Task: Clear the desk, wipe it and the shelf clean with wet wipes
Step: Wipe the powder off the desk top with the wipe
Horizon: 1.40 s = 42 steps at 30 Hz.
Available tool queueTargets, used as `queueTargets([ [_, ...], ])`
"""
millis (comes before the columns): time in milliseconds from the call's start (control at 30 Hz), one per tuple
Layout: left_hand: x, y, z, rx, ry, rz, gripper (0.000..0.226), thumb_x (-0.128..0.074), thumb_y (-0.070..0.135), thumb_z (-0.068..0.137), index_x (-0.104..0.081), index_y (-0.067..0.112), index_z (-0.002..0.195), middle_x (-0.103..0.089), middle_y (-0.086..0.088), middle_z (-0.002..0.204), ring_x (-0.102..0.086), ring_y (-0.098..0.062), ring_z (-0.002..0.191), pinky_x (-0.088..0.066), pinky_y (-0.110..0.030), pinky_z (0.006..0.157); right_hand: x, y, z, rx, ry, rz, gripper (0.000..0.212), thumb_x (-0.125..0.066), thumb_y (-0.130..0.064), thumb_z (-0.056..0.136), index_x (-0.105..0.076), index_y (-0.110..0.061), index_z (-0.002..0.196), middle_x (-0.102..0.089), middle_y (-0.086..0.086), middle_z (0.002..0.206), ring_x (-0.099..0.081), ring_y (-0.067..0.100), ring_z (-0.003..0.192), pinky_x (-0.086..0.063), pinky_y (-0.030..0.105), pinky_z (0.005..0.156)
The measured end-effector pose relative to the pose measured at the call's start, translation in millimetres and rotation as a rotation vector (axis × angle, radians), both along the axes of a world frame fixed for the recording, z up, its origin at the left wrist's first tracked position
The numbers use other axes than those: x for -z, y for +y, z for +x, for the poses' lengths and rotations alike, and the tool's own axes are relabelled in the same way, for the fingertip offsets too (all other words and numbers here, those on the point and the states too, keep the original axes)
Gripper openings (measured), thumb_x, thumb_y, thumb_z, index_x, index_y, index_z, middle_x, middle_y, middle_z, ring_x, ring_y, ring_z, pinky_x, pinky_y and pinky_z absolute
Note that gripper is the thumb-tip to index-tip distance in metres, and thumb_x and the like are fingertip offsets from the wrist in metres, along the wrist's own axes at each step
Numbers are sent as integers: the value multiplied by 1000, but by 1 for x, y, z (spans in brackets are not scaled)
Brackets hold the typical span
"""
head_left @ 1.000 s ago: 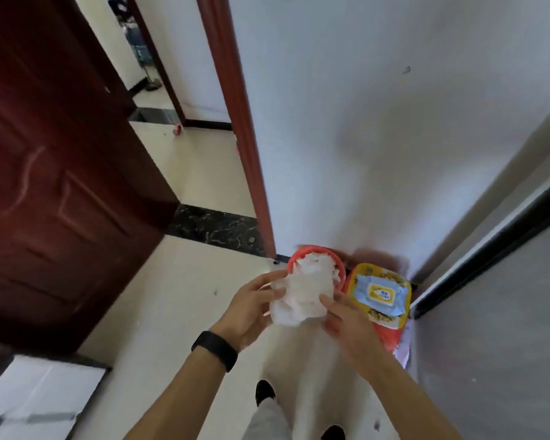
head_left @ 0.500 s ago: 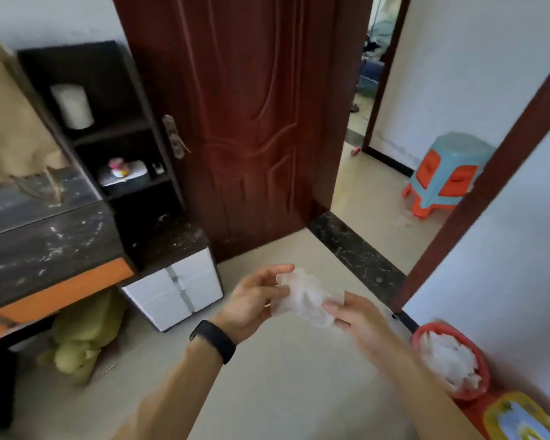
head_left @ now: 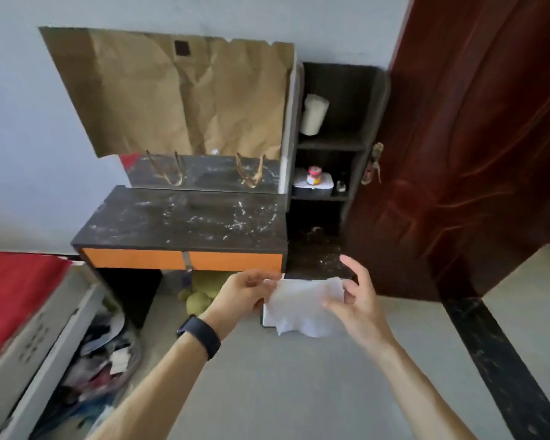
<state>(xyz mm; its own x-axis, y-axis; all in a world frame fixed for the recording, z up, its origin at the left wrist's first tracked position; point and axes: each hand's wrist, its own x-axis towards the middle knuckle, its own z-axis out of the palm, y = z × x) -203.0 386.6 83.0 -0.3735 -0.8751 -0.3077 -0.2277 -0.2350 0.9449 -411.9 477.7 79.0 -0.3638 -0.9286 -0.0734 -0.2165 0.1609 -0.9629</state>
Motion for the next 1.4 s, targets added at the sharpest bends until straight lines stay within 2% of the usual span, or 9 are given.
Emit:
queueTargets([
  [200, 2, -75, 46, 131, -431, -215, 45, -77, 24, 83, -66, 27, 126, -69, 9, 112, -66, -14, 103, -52, -30, 95, 11, -109, 31, -250, 90, 17, 40, -77, -16, 85, -67, -43, 112, -71, -18, 116, -66, 2, 108, -54, 26, 95],
  [300, -3, -113, 65, 52, -639, -319, 31, -67, 29, 91, -69, 28, 122, -68, 7, 107, -64, -15, 98, -48, -22, 80, 14, -166, 43, -309, 193, -6, 30, -72, -23, 90, -70, -40, 115, -71, -23, 106, -68, 2, 98, -53, 13, 82],
  [433, -3, -157, 92, -37, -757, -337, 19, -58, 30, 96, -71, 16, 95, -56, 0, 74, -53, -22, 74, -34, -21, 56, 16, -235, 63, -390, 307, -26, 27, -70, -21, 90, -74, -31, 115, -74, -16, 103, -67, -2, 94, -56, 25, 89],
  [600, 14, -188, 134, -138, -879, -279, 32, -45, 33, 101, -61, 19, 78, -62, 3, 76, -56, -20, 77, -45, -32, 65, 21, -309, 107, -552, 500, -81, 13, -70, -23, 86, -77, -29, 96, -74, -16, 89, -66, 6, 87, -52, 26, 85],
  [767, 28, -204, 183, -253, -762, -137, 27, -68, 42, 87, -71, 31, 111, -64, 16, 99, -56, -6, 90, -40, -22, 75, 32, -365, 163, -745, 470, -39, 5, -68, -27, 86, -72, -30, 83, -71, -15, 81, -64, 4, 83, -52, 27, 78],
  [967, 70, -244, 256, -313, -714, -61, 24, -65, 29, 92, -72, 26, 115, -58, 19, 82, -53, 1, 73, -35, -3, 60, 62, -430, 236, -881, 454, 68, 13, -73, -29, 81, -75, -35, 93, -73, -19, 90, -65, -1, 89, -49, 13, 77],
  [1067, 98, -281, 302, -268, -682, -15, 24, -52, 28, 100, -74, 17, 101, -50, 17, 65, -48, 0, 59, -35, -9, 55, 82, -463, 274, -935, 522, 142, 23, -73, -24, 81, -75, -34, 102, -72, -16, 96, -64, 1, 93, -43, 2, 73],
  [1233, 138, -335, 379, -367, -533, 39, 46, -52, 38, 98, -57, -3, 78, -50, -4, 83, -49, -20, 88, -36, -30, 73, 113, -511, 341, -862, 555, 199, 5, -66, -21, 89, -69, -25, 91, -57, -13, 102, -58, 4, 89, -47, 18, 82],
  [1400, 146, -378, 420, -477, -361, 147, 35, -47, 41, 101, -44, 17, 75, -41, 9, 67, -38, -9, 57, -32, -28, 59, 119, -547, 397, -745, 381, 353, 5, -60, -26, 95, -62, -22, 93, -68, -9, 82, -62, 12, 80, -43, 13, 62],
])
